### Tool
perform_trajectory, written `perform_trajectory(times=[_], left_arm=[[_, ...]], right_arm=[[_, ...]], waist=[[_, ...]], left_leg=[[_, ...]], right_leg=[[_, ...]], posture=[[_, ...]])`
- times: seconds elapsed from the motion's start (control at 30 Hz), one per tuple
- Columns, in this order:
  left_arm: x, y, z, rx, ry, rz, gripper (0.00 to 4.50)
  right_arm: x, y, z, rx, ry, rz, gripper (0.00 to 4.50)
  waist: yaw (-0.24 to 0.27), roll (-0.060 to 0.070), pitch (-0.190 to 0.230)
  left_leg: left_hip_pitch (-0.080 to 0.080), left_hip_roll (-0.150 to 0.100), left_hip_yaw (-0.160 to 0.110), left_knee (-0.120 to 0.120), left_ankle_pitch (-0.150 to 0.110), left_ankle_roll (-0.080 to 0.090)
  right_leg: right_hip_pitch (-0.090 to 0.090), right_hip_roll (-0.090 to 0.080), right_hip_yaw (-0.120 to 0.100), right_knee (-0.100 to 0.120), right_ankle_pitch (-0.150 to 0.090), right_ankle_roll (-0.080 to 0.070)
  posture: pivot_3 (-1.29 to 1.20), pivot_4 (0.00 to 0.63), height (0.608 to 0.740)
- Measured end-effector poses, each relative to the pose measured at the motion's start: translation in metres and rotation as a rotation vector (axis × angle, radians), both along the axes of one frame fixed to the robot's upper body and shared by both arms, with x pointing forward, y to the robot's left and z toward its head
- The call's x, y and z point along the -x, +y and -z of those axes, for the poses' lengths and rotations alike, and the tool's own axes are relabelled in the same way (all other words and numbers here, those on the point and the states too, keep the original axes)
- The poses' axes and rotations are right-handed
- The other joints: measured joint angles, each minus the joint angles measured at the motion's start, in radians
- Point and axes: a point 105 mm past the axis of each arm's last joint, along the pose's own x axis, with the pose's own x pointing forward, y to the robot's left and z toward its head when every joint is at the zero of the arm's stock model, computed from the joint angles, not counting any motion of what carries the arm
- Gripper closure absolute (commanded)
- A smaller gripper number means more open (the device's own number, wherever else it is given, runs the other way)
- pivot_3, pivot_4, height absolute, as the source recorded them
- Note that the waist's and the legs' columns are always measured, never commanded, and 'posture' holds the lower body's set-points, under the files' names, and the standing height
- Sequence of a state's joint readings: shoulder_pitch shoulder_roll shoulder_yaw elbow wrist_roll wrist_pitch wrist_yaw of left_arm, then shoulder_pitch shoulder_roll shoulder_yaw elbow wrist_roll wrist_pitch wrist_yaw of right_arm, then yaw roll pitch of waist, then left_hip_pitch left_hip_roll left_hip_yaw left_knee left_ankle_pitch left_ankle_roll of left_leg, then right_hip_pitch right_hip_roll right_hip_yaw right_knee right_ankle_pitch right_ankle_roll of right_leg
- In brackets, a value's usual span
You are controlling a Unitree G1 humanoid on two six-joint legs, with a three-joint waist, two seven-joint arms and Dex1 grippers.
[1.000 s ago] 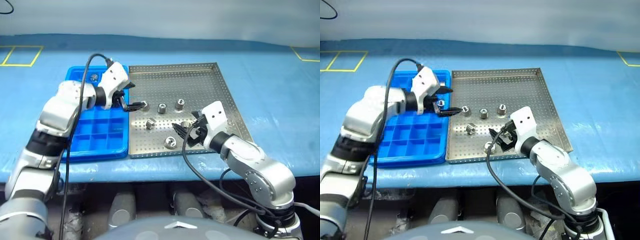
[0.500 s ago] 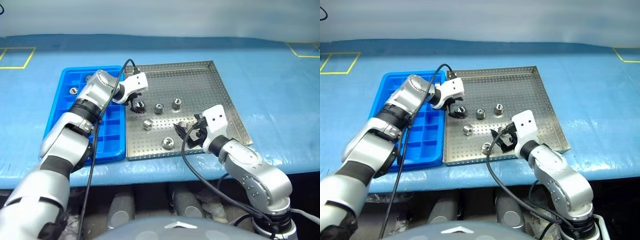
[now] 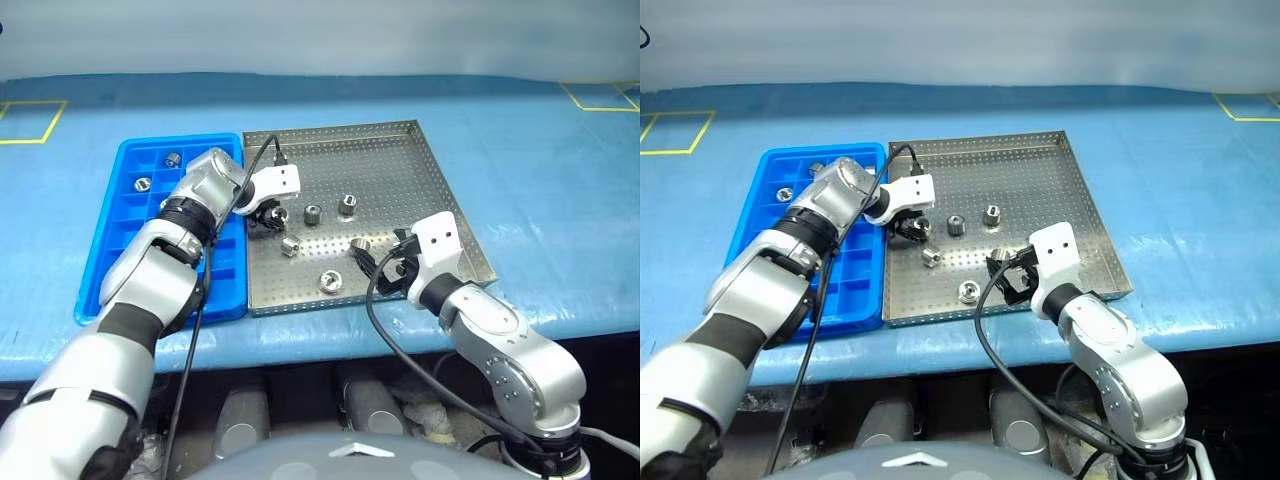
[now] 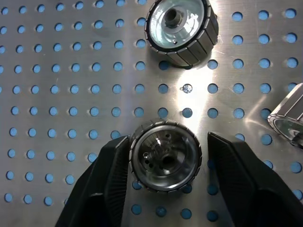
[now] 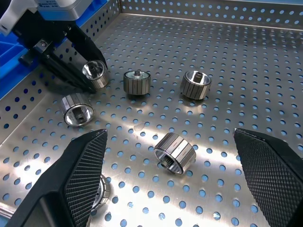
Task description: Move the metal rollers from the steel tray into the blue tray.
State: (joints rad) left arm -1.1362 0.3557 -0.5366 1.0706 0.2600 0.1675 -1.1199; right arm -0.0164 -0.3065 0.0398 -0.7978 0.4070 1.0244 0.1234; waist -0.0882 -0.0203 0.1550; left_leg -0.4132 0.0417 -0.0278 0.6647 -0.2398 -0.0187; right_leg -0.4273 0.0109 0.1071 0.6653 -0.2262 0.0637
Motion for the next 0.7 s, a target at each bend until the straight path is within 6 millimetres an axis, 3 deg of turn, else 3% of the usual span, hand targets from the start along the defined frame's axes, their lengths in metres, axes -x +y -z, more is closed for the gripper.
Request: perform_trajectory(times=[0.2, 0.43, 0.53, 0.7], left_arm=[[-0.006, 0.002, -0.008, 0.055, -0.036, -0.039, 2.74], [-0.012, 0.003, -0.076, 0.350, -0.216, -0.090, 2.74], [-0.007, 0.020, -0.089, 0.416, -0.290, -0.159, 2.74], [0.009, 0.070, -0.082, 0.445, -0.443, -0.430, 2.74]], right_arm=[[0.000, 0.000, 0.000, 0.002, -0.001, 0.002, 0.00], [-0.001, -0.001, -0.001, 0.002, -0.005, 0.002, 0.00], [-0.002, -0.001, -0.002, 0.002, -0.008, 0.003, 0.00], [-0.003, 0.002, -0.003, 0.000, -0.010, -0.011, 0.00]], waist=[[-0.004, -0.001, 0.000], [-0.005, 0.000, 0.000], [-0.006, 0.001, 0.001], [0.003, 0.001, 0.001]], left_leg=[[-0.001, -0.002, 0.001, 0.000, 0.002, 0.002], [-0.002, -0.002, 0.001, -0.005, 0.001, 0.003], [-0.001, -0.001, 0.001, -0.006, 0.001, 0.003], [-0.001, 0.000, 0.000, -0.005, 0.001, 0.003]], right_leg=[[-0.001, 0.000, 0.003, 0.000, 0.003, 0.004], [-0.002, -0.001, 0.003, -0.002, 0.002, 0.004], [-0.002, 0.000, 0.003, -0.002, 0.002, 0.003], [-0.002, 0.000, 0.002, -0.001, 0.001, 0.003]], posture=[[-0.08, 0.150, 0.740], [-0.06, 0.150, 0.740], [-0.04, 0.150, 0.740], [0.02, 0.150, 0.740]])
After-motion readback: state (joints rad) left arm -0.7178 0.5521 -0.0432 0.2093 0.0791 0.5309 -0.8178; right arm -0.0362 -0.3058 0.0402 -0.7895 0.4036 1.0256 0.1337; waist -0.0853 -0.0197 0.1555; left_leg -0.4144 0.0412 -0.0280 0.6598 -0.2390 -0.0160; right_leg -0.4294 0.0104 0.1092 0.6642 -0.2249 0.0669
